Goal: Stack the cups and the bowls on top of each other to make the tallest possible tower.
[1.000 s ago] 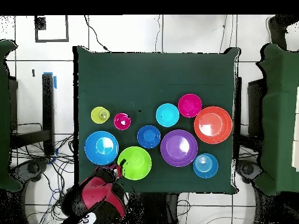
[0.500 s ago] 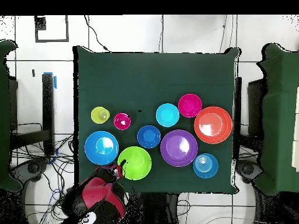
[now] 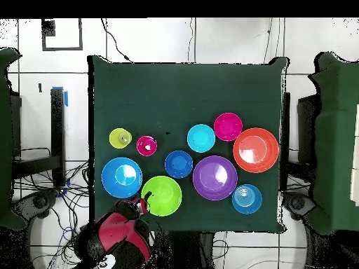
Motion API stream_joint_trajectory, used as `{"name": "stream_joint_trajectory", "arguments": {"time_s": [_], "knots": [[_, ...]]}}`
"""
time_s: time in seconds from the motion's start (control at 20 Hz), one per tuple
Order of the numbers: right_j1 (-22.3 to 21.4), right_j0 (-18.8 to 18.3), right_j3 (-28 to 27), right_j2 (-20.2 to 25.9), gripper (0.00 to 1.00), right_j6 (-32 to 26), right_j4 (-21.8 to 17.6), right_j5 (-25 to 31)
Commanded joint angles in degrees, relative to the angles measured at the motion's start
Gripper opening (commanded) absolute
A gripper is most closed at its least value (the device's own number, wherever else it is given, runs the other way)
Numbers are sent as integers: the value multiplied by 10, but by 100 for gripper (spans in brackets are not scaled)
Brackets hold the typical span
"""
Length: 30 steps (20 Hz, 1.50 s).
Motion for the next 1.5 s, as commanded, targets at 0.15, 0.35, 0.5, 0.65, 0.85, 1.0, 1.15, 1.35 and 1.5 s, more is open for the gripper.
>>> {"name": "stream_joint_trajectory", "arguments": {"time_s": [0.15,0.35,0.5,0.65,0.85,1.0,1.15,1.35,1.5], "knots": [[31,7,-23,40,100,89,6,-29],[40,9,-19,42,100,94,6,-44],[48,12,-14,44,100,98,6,-56],[59,15,-13,46,100,101,9,-67],[72,15,-15,49,100,102,13,-75],[92,17,-16,53,100,106,18,-93],[101,22,-20,55,100,107,24,-97],[99,20,-23,55,100,103,24,-91],[92,12,-30,57,100,96,21,-78]]}}
